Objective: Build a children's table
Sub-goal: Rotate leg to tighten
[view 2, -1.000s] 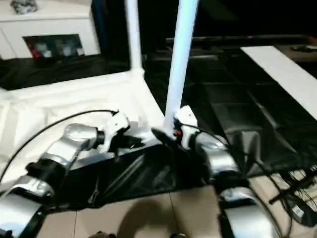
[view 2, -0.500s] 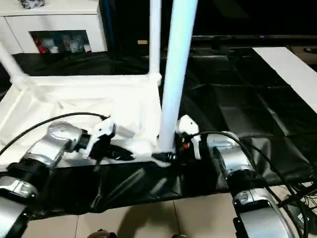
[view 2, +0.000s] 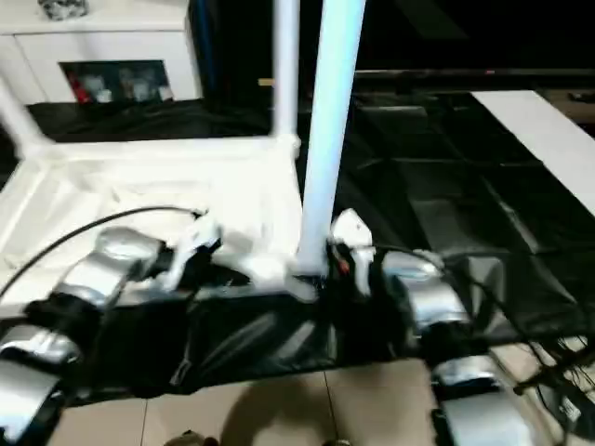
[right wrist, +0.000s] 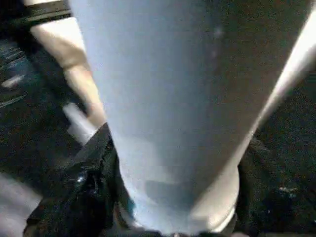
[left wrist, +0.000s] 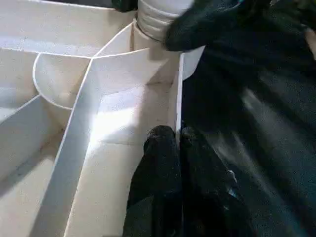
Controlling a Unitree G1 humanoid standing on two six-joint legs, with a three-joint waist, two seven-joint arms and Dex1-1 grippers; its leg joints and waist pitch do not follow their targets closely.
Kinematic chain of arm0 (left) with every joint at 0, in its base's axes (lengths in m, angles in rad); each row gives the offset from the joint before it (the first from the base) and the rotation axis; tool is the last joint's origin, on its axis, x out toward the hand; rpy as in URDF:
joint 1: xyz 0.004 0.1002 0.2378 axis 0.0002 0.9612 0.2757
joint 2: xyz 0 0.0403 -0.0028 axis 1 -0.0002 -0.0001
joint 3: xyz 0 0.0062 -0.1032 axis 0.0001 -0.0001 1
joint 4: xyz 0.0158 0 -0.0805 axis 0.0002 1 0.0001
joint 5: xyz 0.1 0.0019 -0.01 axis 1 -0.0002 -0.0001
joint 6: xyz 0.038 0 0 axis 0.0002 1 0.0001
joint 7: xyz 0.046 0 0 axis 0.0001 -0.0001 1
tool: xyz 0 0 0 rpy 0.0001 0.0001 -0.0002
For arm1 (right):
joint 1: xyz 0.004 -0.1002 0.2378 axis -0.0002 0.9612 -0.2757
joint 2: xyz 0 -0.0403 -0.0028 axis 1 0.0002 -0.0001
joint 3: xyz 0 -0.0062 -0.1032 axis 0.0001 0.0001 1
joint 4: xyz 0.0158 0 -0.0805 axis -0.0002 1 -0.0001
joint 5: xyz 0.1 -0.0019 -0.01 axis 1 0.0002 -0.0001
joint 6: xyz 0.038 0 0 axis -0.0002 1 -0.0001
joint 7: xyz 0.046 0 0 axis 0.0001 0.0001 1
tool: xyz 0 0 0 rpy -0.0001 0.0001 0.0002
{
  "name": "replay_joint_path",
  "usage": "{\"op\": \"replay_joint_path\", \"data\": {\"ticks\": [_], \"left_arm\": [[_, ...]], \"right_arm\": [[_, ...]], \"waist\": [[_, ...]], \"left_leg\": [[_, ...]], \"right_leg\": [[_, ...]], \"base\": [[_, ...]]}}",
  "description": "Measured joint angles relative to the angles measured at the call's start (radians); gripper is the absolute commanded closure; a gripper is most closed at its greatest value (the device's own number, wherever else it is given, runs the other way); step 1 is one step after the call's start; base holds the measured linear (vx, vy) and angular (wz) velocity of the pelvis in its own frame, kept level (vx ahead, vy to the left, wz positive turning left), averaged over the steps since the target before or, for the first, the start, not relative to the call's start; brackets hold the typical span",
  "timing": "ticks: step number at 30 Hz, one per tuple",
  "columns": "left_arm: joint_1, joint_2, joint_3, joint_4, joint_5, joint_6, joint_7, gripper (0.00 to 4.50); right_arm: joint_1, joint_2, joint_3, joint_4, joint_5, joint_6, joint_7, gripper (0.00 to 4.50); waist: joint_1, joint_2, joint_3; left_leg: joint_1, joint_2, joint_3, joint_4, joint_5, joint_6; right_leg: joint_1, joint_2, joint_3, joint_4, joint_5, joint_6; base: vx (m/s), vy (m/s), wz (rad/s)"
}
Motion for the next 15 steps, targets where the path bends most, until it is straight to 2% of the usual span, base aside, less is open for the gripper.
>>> {"op": "replay_joint_path", "data": {"ticks": [2,5,10,12,15], "left_arm": [[-0.007,-0.049,0.009,0.0,0.014,0.028,0.091,4.5],[-0.01,-0.104,0.012,-0.001,0.033,0.051,0.199,4.5],[-0.01,-0.147,0.018,-0.001,0.057,0.058,0.274,4.5],[-0.01,-0.147,0.019,-0.001,0.059,0.057,0.276,4.5],[-0.01,-0.147,0.019,-0.001,0.062,0.054,0.276,4.5]], "right_arm": [[-0.003,0.046,-0.039,0.013,-0.005,0.0,-0.165,1.78],[-0.028,0.1,-0.07,0.048,-0.018,0.0,-0.359,1.78],[-0.055,0.154,-0.102,0.096,-0.038,-0.03,-0.527,1.78],[-0.055,0.165,-0.104,0.102,-0.042,-0.045,-0.552,1.09],[-0.055,0.171,-0.104,0.106,-0.042,-0.054,-0.552,1.06]], "waist": [[-0.003,0.003,-0.001],[-0.007,0.01,-0.005],[-0.011,0.018,-0.009],[-0.013,0.018,-0.009],[-0.016,0.018,-0.009]], "left_leg": [[0.0,-0.001,0.0,0.0,0.0,0.0],[0.001,-0.001,0.0,0.0,0.0,0.0],[0.0,-0.001,0.0,-0.001,0.0,0.0],[0.0,-0.001,0.0,-0.001,0.0,0.0],[0.0,-0.001,0.0,-0.001,0.0,0.0]], "right_leg": [[0.0,0.0,0.002,0.0,0.0,0.0],[0.001,0.0,0.002,-0.001,0.0,0.001],[0.001,0.0,0.001,-0.001,-0.002,0.003],[0.001,0.0,0.001,-0.001,-0.002,0.003],[0.001,0.0,0.001,-0.002,-0.002,0.003]], "base": [[0.0,0.0,0.0],[0.0,0.0,0.0],[0.0,0.0,0.0],[0.0,0.0,0.0],[0.0,0.0,0.0]]}}
